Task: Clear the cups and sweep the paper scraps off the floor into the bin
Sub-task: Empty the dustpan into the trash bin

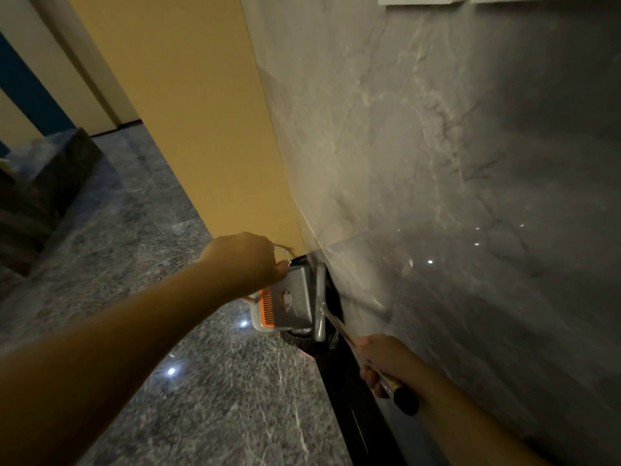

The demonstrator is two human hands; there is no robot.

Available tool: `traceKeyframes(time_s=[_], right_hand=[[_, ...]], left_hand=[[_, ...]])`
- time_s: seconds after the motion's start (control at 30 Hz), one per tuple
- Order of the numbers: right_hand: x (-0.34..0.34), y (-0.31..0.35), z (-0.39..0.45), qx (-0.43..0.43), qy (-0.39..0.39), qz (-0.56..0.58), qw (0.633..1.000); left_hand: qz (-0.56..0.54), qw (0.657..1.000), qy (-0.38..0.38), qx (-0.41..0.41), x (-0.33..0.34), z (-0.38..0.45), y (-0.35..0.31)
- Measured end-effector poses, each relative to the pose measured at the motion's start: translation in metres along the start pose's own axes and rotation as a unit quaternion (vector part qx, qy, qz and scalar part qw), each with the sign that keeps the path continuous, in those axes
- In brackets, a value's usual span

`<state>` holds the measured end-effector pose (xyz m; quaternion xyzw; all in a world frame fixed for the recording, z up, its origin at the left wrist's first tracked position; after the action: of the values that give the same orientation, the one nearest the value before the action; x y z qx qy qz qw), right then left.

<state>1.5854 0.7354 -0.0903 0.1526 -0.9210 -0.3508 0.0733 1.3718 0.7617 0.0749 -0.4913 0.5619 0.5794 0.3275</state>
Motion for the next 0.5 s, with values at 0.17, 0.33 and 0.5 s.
traceKeyframes(time_s=[0.17, 0.33, 0.5], right_hand=[[-0.002, -0.002, 0.003, 0.023, 0.012, 0.025, 0.999], [0.0, -0.002, 0.003, -0.013, 0.001, 0.014, 1.0], [0.002, 0.002, -0.004, -0.017, 0.001, 0.01, 1.0]], left_hand=[[-0.076, 0.994, -0.01, -0.072, 0.012, 0.005, 0.003], [-0.124, 0.984, -0.04, -0.12, -0.011, 0.007, 0.026], [-0.125, 0.98, -0.05, -0.143, -0.007, 0.003, 0.04]])
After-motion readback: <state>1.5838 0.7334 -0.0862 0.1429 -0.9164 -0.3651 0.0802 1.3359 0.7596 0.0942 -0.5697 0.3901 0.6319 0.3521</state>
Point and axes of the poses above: each hand's wrist, its own z-axis towards the middle knuckle, its own x-axis out of the palm, y = z × x, the point moved 1 cm from there along z, towards the middle knuckle, and after that the axes turned 7 degrees about -x, right-handed, at the moved point
